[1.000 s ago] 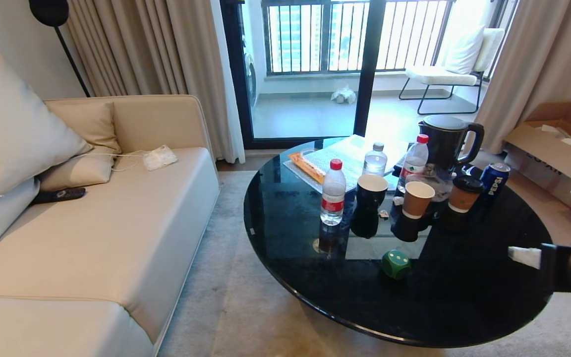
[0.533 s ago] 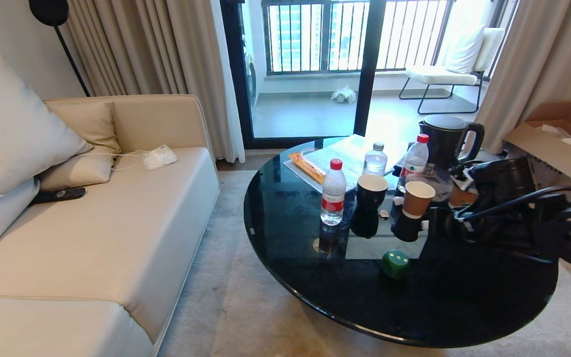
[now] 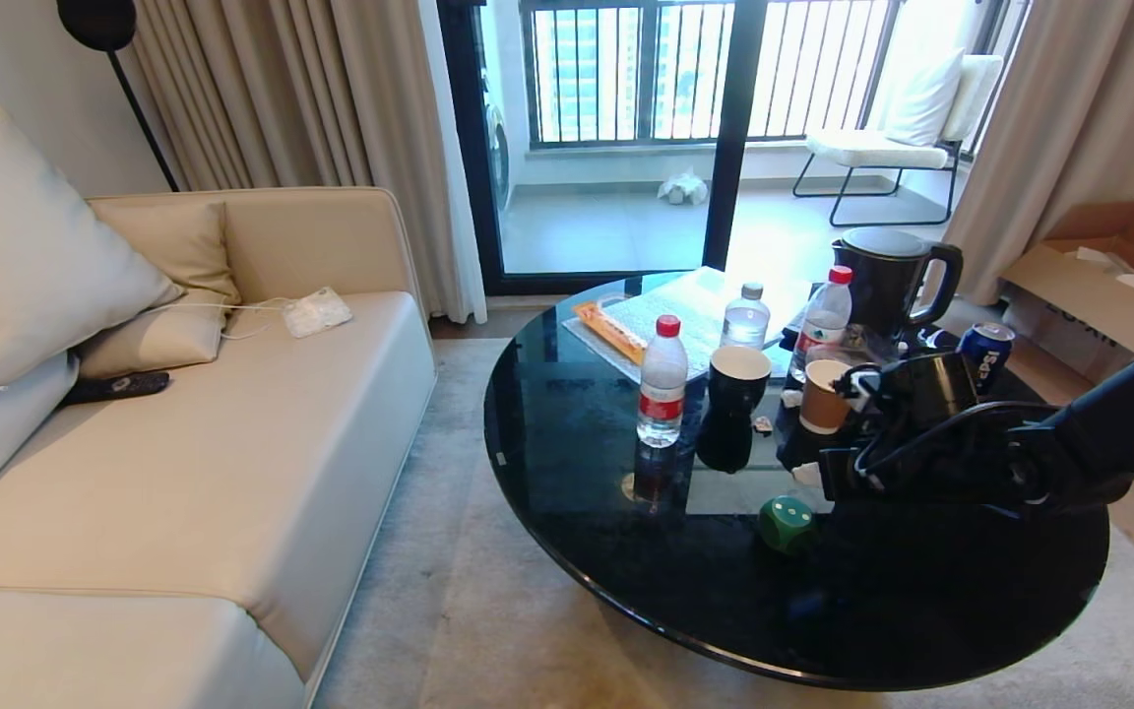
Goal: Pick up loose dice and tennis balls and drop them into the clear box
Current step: Pick up toys out of the box
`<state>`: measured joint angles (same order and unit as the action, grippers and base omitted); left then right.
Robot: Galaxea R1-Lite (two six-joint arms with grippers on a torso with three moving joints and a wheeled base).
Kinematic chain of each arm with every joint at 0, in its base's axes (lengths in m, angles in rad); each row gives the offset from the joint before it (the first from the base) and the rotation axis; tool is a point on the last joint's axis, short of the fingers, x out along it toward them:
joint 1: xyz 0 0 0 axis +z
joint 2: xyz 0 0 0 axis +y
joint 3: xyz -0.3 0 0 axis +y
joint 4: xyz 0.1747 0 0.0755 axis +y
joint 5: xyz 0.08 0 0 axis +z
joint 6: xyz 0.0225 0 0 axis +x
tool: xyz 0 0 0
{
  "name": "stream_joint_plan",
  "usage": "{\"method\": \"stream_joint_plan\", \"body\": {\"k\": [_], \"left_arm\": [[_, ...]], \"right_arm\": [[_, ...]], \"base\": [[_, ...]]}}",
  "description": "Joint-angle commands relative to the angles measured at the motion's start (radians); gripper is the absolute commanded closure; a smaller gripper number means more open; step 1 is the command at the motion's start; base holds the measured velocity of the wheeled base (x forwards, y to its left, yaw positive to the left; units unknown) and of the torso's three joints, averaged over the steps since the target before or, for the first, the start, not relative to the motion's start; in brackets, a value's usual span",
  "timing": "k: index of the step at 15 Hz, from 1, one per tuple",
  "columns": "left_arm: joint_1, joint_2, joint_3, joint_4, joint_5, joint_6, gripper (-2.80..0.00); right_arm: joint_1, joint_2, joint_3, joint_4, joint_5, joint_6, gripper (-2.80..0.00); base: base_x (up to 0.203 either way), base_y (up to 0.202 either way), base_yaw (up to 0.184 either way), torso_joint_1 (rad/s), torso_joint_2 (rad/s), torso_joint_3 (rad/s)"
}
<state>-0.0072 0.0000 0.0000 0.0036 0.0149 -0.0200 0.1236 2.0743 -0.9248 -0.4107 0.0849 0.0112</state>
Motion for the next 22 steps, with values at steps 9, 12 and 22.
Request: {"method": "stream_joint_plan", "body": {"k": [9, 12, 22], "left_arm": [[0.000, 0.000, 0.000, 0.001, 0.000, 0.000, 0.00], [0.000, 0.000, 0.000, -0.001, 0.000, 0.000, 0.00], [0.000, 0.000, 0.000, -0.001, 0.000, 0.000, 0.00]], "right_arm": [[-0.084, -0.022, 0.093, 0.074, 0.371, -0.176, -2.80], [-0.085, -0.042, 0.087, 0.180, 0.412, -0.238, -2.80], [-0.059, 0.044, 0.009, 0.170, 0.414, -0.312, -2.80]], "base": [[0.000, 0.000, 0.000, 0.000, 0.00, 0.000], [0.000, 0.000, 0.000, 0.000, 0.00, 0.000], [0.000, 0.000, 0.000, 0.000, 0.00, 0.000]]}}
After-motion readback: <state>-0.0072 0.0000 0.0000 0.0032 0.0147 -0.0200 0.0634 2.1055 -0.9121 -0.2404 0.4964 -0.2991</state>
